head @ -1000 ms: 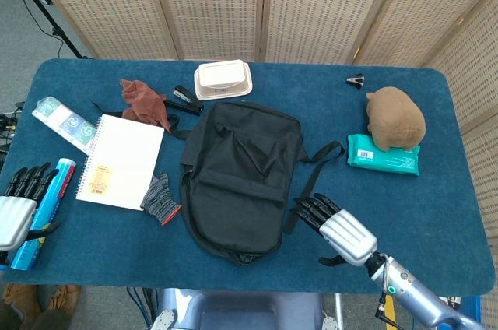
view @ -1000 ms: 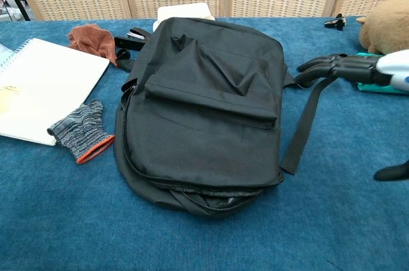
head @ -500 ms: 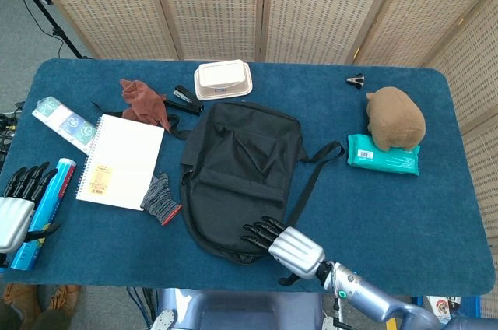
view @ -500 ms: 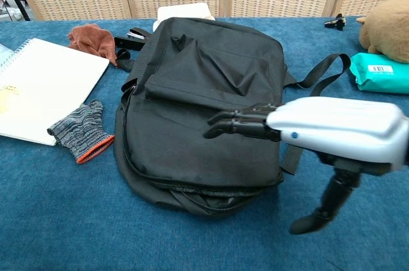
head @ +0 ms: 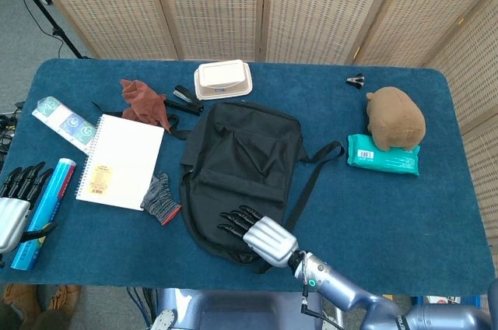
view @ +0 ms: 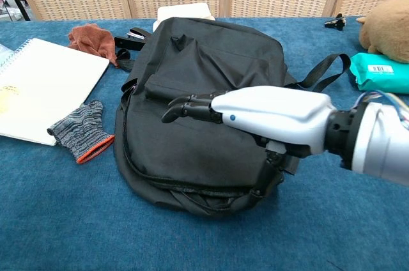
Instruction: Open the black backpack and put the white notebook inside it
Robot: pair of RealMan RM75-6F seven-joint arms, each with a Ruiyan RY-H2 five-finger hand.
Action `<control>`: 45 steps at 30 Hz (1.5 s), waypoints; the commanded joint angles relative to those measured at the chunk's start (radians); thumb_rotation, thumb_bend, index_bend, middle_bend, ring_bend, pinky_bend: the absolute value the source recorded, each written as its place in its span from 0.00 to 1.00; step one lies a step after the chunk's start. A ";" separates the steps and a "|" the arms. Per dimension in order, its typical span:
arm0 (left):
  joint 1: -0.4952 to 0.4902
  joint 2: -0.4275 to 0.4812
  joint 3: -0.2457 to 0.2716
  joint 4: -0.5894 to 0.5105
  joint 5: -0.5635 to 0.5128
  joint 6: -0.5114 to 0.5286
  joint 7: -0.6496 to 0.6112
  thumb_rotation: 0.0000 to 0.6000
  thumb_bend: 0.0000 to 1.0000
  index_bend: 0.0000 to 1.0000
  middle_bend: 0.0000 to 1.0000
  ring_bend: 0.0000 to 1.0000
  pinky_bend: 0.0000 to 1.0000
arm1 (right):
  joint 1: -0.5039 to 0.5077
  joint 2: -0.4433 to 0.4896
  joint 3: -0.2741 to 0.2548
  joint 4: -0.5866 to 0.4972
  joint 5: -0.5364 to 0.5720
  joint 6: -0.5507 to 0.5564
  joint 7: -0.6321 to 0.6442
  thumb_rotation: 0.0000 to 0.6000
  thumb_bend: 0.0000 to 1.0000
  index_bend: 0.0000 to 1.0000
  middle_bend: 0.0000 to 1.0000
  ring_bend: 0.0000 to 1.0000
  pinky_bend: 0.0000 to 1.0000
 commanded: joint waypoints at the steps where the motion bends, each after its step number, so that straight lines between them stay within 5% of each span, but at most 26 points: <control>1: 0.000 0.001 0.000 0.001 0.001 0.002 -0.003 1.00 0.00 0.00 0.00 0.00 0.00 | 0.012 -0.042 0.002 0.037 0.015 0.011 -0.031 1.00 0.00 0.09 0.00 0.00 0.03; 18: 0.001 0.003 -0.004 0.025 -0.019 -0.004 -0.034 1.00 0.00 0.00 0.00 0.00 0.00 | 0.060 -0.136 0.003 0.202 0.097 0.014 -0.075 1.00 0.00 0.11 0.02 0.00 0.02; 23: -0.001 0.000 -0.005 0.035 -0.023 -0.008 -0.040 1.00 0.00 0.00 0.00 0.00 0.00 | 0.064 -0.148 -0.008 0.225 0.085 0.031 -0.071 1.00 0.01 0.19 0.10 0.04 0.07; 34: 0.001 -0.001 -0.004 0.047 -0.025 -0.006 -0.053 1.00 0.00 0.00 0.00 0.00 0.00 | 0.053 -0.167 -0.029 0.268 0.026 0.104 -0.055 1.00 0.55 0.40 0.35 0.33 0.45; 45: 0.001 0.001 -0.001 0.051 -0.025 -0.009 -0.062 1.00 0.00 0.00 0.00 0.00 0.00 | 0.053 -0.159 -0.015 0.266 0.006 0.142 -0.012 1.00 0.61 0.51 0.48 0.47 0.56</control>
